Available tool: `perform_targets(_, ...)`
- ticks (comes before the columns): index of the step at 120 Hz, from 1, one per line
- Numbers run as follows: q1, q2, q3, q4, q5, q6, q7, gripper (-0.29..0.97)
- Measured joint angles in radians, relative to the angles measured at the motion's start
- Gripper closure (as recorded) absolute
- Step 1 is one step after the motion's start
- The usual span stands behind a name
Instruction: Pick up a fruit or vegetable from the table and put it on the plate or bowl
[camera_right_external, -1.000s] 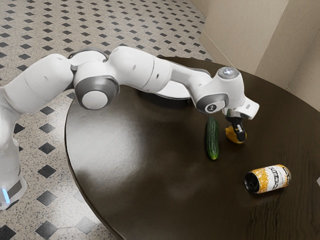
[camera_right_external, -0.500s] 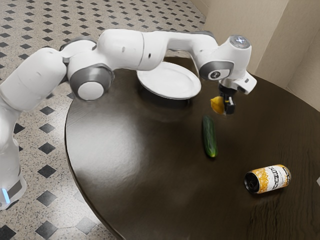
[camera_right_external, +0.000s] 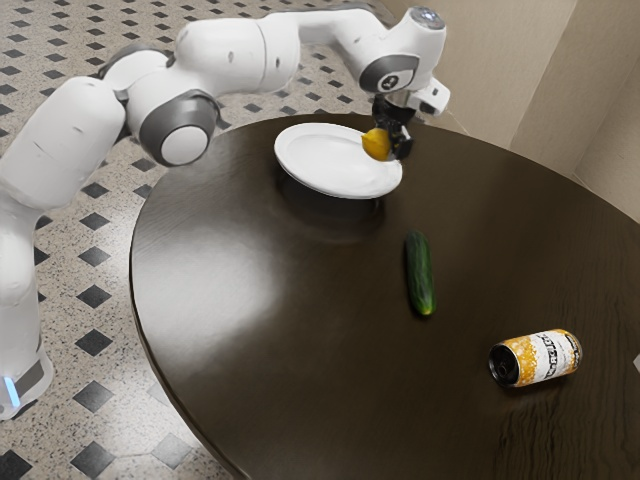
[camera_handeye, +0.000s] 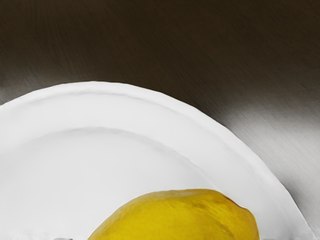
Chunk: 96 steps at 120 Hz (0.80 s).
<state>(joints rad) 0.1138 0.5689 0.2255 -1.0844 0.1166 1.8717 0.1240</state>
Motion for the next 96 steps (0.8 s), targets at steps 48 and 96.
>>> perform_targets(48,0.066,0.022,0.009,-0.082,-0.001,0.001,0.008,0.26)
perform_targets(96,0.039,-0.132,-0.005,-0.052,-0.054,-0.121,0.016,0.06)
